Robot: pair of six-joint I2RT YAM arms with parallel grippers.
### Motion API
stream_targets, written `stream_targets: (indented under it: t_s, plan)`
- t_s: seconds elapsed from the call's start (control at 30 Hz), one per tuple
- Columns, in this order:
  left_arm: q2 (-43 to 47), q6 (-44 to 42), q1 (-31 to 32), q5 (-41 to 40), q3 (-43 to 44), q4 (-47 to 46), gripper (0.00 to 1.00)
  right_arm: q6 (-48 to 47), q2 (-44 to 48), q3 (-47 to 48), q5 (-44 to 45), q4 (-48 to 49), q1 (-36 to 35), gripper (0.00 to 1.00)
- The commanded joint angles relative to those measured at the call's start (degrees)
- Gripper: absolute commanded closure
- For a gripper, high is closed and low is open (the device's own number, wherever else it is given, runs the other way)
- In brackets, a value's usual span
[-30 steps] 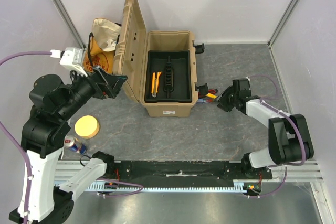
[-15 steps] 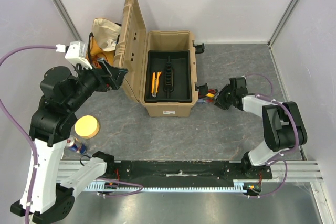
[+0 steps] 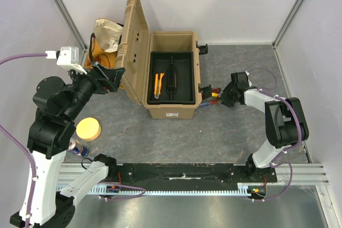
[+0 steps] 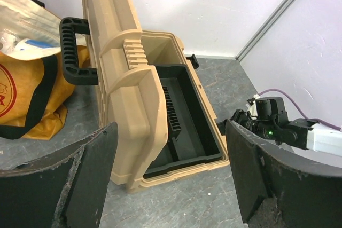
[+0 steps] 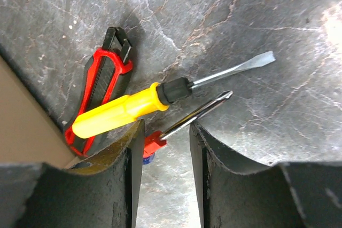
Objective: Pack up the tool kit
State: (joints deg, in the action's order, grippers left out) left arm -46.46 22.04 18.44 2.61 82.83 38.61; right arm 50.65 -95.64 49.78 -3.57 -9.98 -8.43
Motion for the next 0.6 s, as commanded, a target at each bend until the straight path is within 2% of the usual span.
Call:
stream_targets:
  t_s: [0.0,0.23,0.47,0.57]
  plan:
    - [0.40,-3.32,-0.07,-0.33,-0.65,-3.54,0.14,-3.98,-1.57,2.33,10.85,-7.33,-1.59,0.54]
    - [2.86,-6.57,-0.07,0.73,-2.58,-2.66,0.14,-3.46,-5.87,5.77,19.48,-11.03,-6.60,0.57]
    - [6.29,-9.30,-0.07,3.44,-3.81,0.41,0.12,-7.66,-6.32,5.86,20.27,-11.55,-6.87,0.90]
    - [6.90,-9.82,-0.15,4.68,-3.20,2.25,0.12,-13.99,-5.88,6.64,21.67,-13.31,-6.87,0.96]
